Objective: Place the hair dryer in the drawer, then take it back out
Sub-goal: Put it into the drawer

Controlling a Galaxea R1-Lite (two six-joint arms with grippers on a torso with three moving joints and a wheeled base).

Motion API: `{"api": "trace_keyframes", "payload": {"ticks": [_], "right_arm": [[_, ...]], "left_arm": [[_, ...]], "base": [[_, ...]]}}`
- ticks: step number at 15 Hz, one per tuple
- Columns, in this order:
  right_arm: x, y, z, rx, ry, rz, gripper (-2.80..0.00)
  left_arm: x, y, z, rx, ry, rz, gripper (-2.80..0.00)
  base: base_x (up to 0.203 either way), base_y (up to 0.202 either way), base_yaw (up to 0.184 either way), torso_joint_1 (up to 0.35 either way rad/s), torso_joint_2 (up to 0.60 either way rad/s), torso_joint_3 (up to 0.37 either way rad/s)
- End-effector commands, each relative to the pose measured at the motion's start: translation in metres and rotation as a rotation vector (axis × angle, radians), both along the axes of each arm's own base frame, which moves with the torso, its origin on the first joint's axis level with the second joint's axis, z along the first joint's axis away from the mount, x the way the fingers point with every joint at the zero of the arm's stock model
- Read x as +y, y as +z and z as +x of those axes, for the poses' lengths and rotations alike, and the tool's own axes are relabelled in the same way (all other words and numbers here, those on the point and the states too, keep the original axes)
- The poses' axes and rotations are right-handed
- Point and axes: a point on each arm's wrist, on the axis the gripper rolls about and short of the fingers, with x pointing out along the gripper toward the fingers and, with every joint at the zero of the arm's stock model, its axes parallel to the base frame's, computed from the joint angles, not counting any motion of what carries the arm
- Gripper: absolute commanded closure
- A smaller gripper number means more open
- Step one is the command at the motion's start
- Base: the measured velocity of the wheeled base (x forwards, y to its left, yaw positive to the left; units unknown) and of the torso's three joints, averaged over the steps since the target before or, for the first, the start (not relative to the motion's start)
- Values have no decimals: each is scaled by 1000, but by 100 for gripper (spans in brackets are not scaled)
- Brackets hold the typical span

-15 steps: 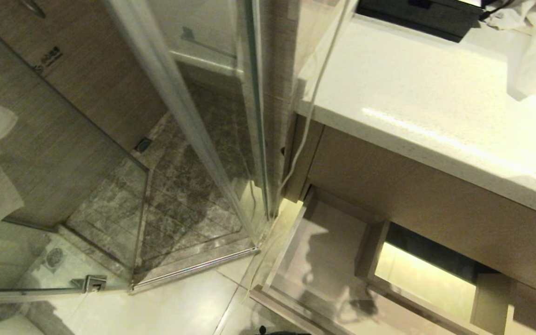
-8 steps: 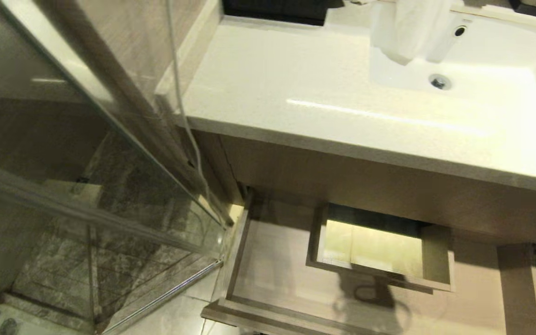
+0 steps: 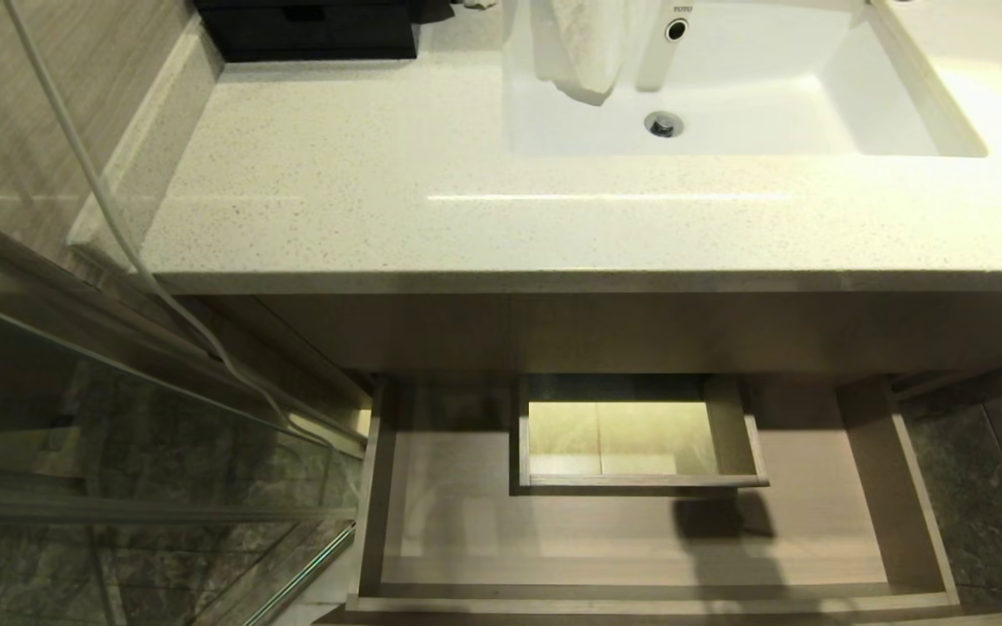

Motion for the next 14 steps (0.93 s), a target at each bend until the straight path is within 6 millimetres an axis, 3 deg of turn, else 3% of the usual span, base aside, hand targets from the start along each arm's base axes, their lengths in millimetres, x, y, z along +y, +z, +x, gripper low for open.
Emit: {"api": "trace_keyframes", "payload": {"ticks": [1,14], "right_arm": [[0,1,0,2,-1,0,0],[0,3,-1,-18,-2,-3,0]], "left_arm": [[0,0,0,-1,0,0,0],[0,0,0,-1,0,0,0]], "base": [[0,0,0,0,0,0],[0,0,0,-18,3,-16]]}}
